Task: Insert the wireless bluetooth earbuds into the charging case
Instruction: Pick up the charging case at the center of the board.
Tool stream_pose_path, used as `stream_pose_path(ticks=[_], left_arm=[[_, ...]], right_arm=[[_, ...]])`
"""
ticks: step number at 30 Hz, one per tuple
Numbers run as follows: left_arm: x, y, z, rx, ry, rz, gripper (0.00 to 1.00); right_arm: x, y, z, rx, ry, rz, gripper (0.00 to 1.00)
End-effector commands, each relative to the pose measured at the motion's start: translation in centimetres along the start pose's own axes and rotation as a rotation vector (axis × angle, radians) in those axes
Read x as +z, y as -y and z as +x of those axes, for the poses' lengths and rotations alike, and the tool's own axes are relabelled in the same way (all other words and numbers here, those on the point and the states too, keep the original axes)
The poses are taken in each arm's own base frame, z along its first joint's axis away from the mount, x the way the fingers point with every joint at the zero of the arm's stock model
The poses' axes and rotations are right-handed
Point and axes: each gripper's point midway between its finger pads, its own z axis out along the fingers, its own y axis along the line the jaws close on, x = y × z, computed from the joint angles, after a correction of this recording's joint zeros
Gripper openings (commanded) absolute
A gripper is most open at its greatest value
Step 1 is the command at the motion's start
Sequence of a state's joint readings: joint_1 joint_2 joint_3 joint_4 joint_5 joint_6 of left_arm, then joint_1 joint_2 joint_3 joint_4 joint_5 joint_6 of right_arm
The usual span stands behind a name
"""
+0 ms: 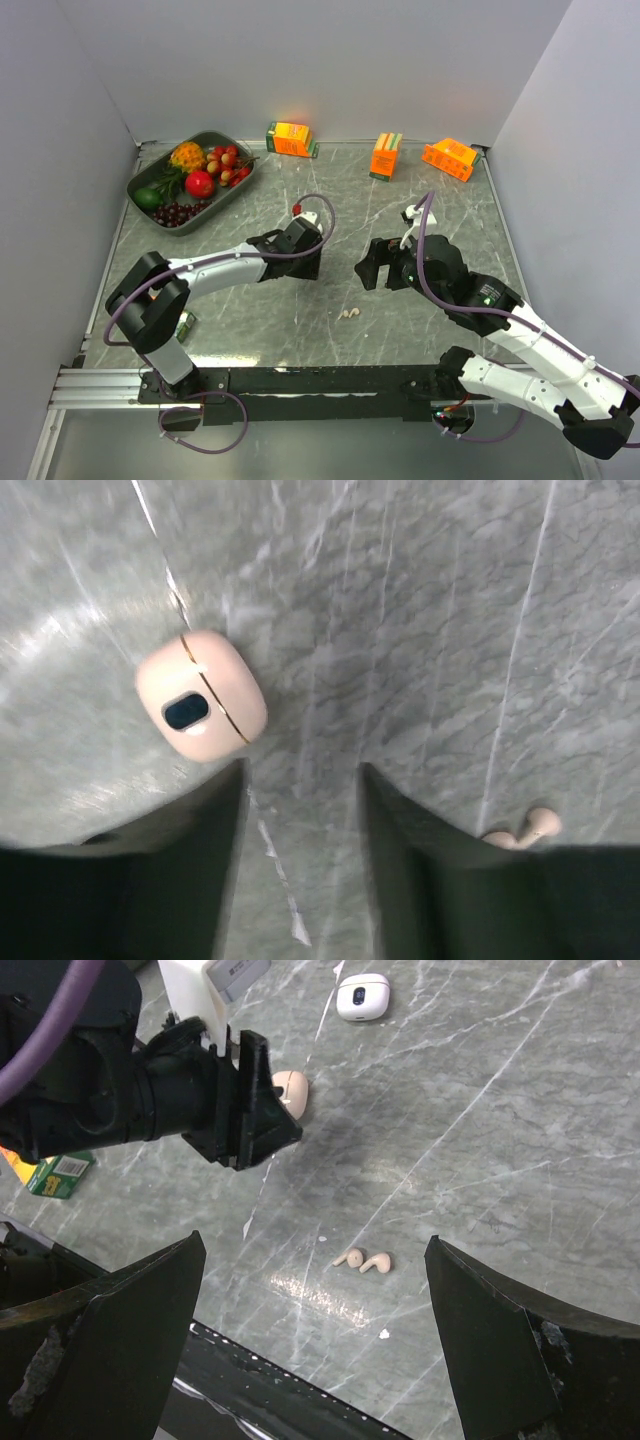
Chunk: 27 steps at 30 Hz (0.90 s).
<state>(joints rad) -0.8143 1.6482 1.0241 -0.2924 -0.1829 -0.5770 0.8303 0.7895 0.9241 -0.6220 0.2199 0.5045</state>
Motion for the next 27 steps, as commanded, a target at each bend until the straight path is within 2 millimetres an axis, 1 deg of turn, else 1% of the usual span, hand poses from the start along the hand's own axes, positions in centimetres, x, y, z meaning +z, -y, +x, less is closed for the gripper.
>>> stream_pose_path(ticks=[1,2,3,6,7,9,10,13,15,16,20,21,23,24,25,27], left_arm=[[-3.0,-0.2,-4.0,0.053,0.110,-0.042,0.67],[-3.3,-0.9,-3.8,0.082,0.098,-0.065,0.70],[-3.5,-1.3,-3.9,0.142,0.100,-0.074,0.78],[-3.8,-2.3,-3.2,0.256,0.090,-0.079,0.96],[-3.7,-2.7,-2.5,0.280,0.077,-0.065,0.96],[-3.3,-3.4,-1.8,0.317,0.044,-0.033,0.96],[-2.7,-4.2,-1.8,0.296,0.018,-0.023,0.96],[-1.7,-4.8,-1.7,0.304,-0.005,-0.004,0.97],[-1.3,-4.5,-1.7,0.339,-0.012,0.025,0.99],[-1.1,-4.5,-2.3,0.344,0.007,0.031,0.99],[-1.0,-3.5,-3.0,0.432,0.023,0.102,0.99],[-1.1,-2.8,-2.9,0.454,0.014,0.150,0.97],[-0.9,-2.8,-2.8,0.533,0.002,0.169,0.96],[-1.1,-2.2,-2.7,0.558,-0.004,0.209,0.95],[-1.2,-2.1,-2.6,0.604,-0.003,0.225,0.95],[-1.5,-1.9,-2.5,0.641,0.002,0.260,0.95]], right_arm=[[-0.3,-0.2,-1.2,0.019,0.039,-0.004,0.99],[-0.4,-0.2,-1.2,0.018,0.041,-0.004,0.99],[-0.4,-0.1,-1.1,0.015,0.039,-0.002,0.99],[-0.3,0.0,-1.0,0.012,0.040,0.000,0.99],[-0.3,0.0,-0.9,0.012,0.039,-0.001,0.99],[-0.3,-0.1,-0.9,0.016,0.039,-0.005,0.99],[-0.2,-0.1,-0.9,0.016,0.038,-0.006,0.99],[-0.2,-0.2,-1.0,0.016,0.039,-0.010,0.99],[-0.3,-0.1,-1.0,0.014,0.038,-0.008,0.99],[-0.3,-0.1,-0.9,0.011,0.035,-0.008,0.99],[-0.5,0.1,-1.0,0.002,0.038,0.002,0.99],[-0.5,0.2,-1.0,0.000,0.036,0.004,0.99],[-0.6,0.2,-1.0,0.000,0.038,0.005,0.99],[-0.6,0.3,-1.0,0.000,0.037,0.010,0.99],[-0.6,0.3,-0.9,-0.003,0.034,0.011,0.99],[-0.6,0.5,-0.8,-0.001,0.034,0.014,0.99]])
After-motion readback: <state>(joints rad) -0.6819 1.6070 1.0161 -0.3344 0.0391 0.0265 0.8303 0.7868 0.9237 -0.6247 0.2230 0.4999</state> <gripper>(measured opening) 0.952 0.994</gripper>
